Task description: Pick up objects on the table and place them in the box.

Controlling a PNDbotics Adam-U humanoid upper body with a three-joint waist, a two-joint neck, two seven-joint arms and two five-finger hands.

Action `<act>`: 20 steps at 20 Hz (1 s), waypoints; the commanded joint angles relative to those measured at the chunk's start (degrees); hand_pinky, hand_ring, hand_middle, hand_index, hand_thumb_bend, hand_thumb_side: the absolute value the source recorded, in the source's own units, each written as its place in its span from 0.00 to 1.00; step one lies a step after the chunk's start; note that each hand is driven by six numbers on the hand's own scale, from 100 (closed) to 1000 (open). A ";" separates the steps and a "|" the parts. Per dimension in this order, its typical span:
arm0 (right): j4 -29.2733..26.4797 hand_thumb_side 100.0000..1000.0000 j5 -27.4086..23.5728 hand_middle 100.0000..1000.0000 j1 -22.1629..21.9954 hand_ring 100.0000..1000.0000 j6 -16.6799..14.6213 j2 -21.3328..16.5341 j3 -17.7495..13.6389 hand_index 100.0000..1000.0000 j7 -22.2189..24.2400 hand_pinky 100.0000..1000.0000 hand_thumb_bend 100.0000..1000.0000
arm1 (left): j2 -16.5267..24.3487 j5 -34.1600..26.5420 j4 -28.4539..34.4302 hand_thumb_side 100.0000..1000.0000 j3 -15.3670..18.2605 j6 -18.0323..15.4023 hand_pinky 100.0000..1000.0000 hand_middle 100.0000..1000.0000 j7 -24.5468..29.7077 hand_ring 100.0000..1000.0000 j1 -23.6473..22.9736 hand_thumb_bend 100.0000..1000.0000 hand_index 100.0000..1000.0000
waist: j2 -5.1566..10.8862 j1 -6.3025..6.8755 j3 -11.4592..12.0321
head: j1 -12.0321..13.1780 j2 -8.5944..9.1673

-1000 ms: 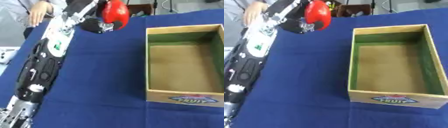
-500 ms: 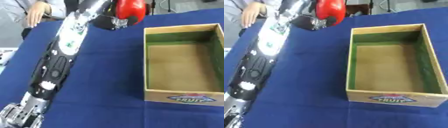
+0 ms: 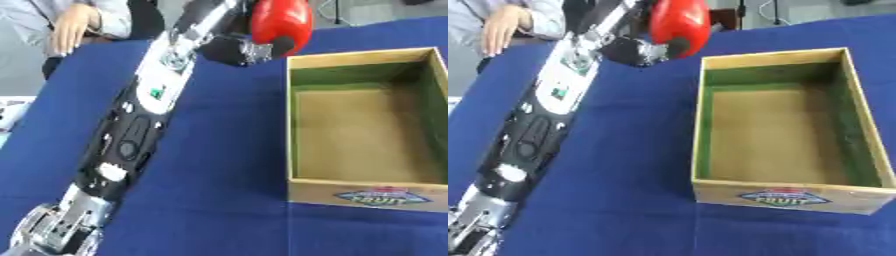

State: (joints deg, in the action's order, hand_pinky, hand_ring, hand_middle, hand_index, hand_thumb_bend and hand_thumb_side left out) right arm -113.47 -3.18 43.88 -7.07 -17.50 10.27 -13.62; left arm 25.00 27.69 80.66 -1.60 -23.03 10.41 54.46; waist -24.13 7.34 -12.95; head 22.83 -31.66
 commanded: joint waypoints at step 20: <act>-1.12 0.45 -0.69 0.49 0.73 0.94 -0.07 0.10 0.36 0.68 0.96 0.97 0.00 | -3.55 -1.39 -3.50 0.63 -5.20 -7.97 0.11 0.25 9.87 0.25 0.59 0.54 0.47 | 1.14 -0.17 -0.10 | 0.11 0.81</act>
State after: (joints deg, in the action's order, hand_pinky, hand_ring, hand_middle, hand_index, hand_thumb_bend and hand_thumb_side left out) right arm -113.47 -3.56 43.88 -7.16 -17.31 10.66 -12.80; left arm 21.01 26.24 76.81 -6.75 -30.90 19.48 54.30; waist -24.20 7.47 -13.06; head 22.89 -31.53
